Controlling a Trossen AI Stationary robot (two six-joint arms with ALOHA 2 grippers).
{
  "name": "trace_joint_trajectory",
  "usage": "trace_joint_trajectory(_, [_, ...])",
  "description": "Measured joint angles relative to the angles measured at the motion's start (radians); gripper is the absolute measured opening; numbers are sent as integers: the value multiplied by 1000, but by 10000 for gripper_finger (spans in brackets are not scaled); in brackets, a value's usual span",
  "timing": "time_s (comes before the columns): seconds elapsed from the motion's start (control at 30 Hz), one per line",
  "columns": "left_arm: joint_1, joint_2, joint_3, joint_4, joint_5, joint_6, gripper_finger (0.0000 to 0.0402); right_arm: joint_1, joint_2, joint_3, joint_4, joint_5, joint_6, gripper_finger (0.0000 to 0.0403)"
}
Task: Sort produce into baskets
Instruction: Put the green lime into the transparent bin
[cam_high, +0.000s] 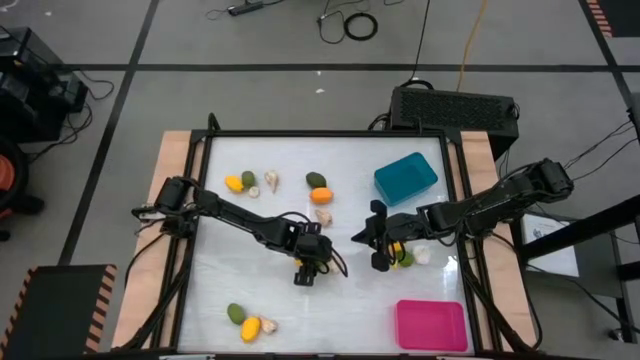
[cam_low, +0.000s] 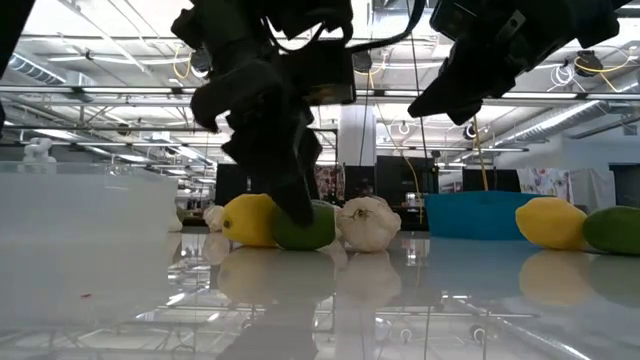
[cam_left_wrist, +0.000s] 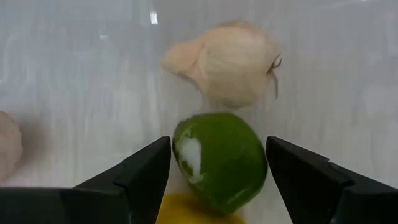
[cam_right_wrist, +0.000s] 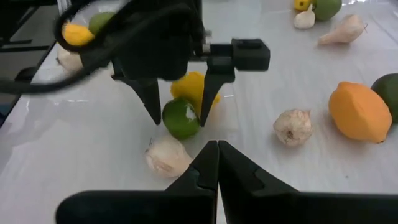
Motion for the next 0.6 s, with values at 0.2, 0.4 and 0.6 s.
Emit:
trace_joint_trajectory(0.2, [0, 7, 0, 6, 0, 0, 271, 0, 0, 0, 8, 0, 0, 0])
trace_joint_trajectory(0.4, [0, 6, 0, 7, 0, 1, 269, 0, 0, 0, 8, 0, 0, 0])
trace_joint_trajectory(0.6, [0, 5, 0, 8, 0, 2, 224, 0, 0, 0, 8, 0, 0, 0])
